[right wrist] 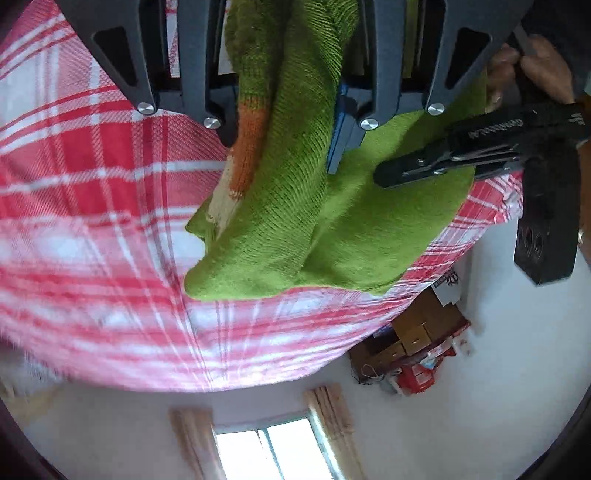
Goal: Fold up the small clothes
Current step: 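Lift the folded sweater with both tools and carry it toward the bed corner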
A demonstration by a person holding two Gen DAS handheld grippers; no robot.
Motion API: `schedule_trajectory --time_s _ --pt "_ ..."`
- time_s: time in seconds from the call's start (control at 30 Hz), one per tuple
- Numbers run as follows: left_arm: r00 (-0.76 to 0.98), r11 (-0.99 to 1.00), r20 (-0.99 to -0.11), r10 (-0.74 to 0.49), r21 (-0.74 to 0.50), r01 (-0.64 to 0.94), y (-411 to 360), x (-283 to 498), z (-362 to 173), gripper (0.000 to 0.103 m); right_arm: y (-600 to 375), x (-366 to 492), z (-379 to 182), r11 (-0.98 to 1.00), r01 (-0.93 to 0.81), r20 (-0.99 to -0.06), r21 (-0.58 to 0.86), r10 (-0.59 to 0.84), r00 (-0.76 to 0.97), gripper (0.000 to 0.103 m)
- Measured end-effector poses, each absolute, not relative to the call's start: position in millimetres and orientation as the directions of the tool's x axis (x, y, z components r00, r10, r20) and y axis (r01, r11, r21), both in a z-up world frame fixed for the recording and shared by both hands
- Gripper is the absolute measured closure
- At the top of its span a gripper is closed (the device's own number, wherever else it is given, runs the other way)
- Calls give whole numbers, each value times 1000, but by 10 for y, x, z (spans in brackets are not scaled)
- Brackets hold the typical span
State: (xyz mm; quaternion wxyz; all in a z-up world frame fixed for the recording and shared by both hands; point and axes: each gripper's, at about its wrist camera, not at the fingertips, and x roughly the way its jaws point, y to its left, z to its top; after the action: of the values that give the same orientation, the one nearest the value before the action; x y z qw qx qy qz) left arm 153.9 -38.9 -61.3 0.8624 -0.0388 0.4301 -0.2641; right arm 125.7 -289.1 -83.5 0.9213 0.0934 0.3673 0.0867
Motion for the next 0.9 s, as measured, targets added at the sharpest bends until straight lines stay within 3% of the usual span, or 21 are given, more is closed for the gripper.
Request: schedule_trajectory --time_s 0.33,0.9 --pt "603 929 -725 -332 -138 344 -7 1451 -407 65 -2473 1196 -619 944 -138 -596 300 299 746 70" --pt "663 979 -721 -202 -156 129 968 1379 -351 65 -1275 1405 -427 897 -356 -574 262 442 689 71"
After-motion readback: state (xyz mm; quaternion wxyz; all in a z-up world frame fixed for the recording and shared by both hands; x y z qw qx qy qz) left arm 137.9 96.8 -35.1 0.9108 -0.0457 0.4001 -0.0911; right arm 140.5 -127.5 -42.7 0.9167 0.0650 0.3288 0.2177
